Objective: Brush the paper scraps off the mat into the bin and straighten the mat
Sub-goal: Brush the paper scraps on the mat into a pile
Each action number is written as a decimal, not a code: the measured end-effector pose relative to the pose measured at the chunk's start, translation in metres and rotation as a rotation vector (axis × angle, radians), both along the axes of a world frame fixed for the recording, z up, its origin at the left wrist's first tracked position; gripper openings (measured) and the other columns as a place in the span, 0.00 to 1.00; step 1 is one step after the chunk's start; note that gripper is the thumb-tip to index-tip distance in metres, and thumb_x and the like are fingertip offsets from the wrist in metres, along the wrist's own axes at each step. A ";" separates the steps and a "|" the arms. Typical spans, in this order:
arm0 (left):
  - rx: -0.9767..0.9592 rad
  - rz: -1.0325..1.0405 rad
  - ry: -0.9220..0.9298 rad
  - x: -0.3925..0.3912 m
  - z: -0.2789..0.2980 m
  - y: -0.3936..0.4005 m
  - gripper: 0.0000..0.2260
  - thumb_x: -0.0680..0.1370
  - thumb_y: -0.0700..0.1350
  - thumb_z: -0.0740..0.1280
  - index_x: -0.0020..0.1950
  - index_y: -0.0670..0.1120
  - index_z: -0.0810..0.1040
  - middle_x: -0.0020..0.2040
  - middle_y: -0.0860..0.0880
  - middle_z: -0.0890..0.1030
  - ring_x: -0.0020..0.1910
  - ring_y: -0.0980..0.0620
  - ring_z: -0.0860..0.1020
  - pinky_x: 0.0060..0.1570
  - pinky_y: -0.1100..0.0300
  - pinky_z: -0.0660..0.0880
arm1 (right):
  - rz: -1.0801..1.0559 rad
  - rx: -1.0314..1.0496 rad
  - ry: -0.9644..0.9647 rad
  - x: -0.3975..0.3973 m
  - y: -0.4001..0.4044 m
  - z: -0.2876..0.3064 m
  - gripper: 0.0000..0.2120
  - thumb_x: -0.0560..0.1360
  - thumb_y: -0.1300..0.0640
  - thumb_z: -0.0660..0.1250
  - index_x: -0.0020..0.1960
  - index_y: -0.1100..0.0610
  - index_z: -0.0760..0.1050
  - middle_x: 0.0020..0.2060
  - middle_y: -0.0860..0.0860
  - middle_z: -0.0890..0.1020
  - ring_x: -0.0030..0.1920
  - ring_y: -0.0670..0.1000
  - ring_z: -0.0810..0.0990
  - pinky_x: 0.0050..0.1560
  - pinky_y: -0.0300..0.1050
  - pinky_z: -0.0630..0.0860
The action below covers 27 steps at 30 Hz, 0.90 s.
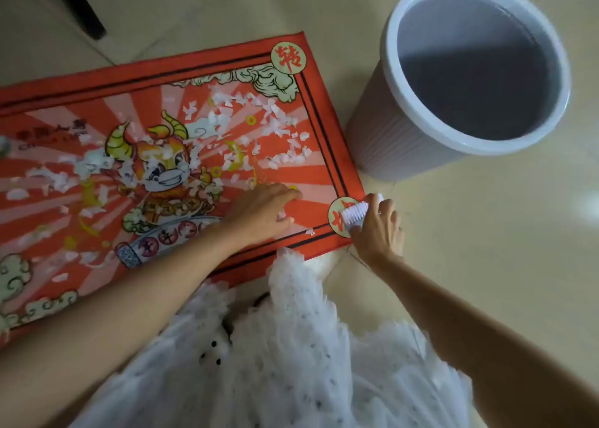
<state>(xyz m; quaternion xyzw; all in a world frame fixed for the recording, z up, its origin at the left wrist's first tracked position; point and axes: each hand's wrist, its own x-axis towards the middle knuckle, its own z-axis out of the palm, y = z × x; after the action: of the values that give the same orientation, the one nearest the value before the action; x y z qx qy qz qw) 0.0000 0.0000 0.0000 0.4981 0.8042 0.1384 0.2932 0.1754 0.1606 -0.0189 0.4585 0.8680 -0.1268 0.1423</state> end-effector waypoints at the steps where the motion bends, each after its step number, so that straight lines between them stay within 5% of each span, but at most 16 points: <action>1: 0.002 -0.010 0.023 0.001 -0.001 0.001 0.23 0.79 0.49 0.65 0.74 0.54 0.69 0.70 0.52 0.72 0.67 0.50 0.70 0.50 0.58 0.71 | -0.035 -0.023 -0.016 0.001 0.002 0.000 0.26 0.72 0.56 0.66 0.67 0.54 0.62 0.59 0.56 0.69 0.59 0.60 0.71 0.51 0.53 0.72; 13: 0.079 0.055 0.053 0.003 -0.019 -0.021 0.26 0.78 0.47 0.65 0.76 0.55 0.65 0.65 0.51 0.76 0.61 0.49 0.74 0.49 0.54 0.76 | 0.048 0.005 0.006 0.012 0.009 -0.018 0.29 0.70 0.57 0.69 0.67 0.56 0.61 0.57 0.57 0.75 0.57 0.61 0.73 0.55 0.53 0.68; 19: 0.097 0.152 0.136 -0.009 -0.015 -0.048 0.28 0.79 0.52 0.65 0.78 0.57 0.60 0.68 0.50 0.75 0.62 0.48 0.75 0.47 0.53 0.79 | 0.177 0.037 0.118 0.000 0.015 0.001 0.26 0.70 0.56 0.68 0.63 0.54 0.59 0.55 0.56 0.76 0.47 0.61 0.79 0.53 0.52 0.64; 27: 0.085 0.268 0.160 -0.016 -0.002 -0.096 0.32 0.78 0.51 0.67 0.79 0.57 0.56 0.69 0.49 0.74 0.63 0.47 0.73 0.50 0.54 0.75 | 0.568 -0.082 0.315 -0.063 -0.030 0.028 0.30 0.69 0.61 0.66 0.68 0.51 0.59 0.57 0.50 0.74 0.54 0.56 0.76 0.52 0.49 0.63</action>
<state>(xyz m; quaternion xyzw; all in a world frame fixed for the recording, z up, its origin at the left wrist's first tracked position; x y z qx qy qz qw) -0.0156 -0.0957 -0.0023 0.4079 0.8775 0.1703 0.1859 0.1120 0.1307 0.0095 0.1669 0.9667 -0.1860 0.0544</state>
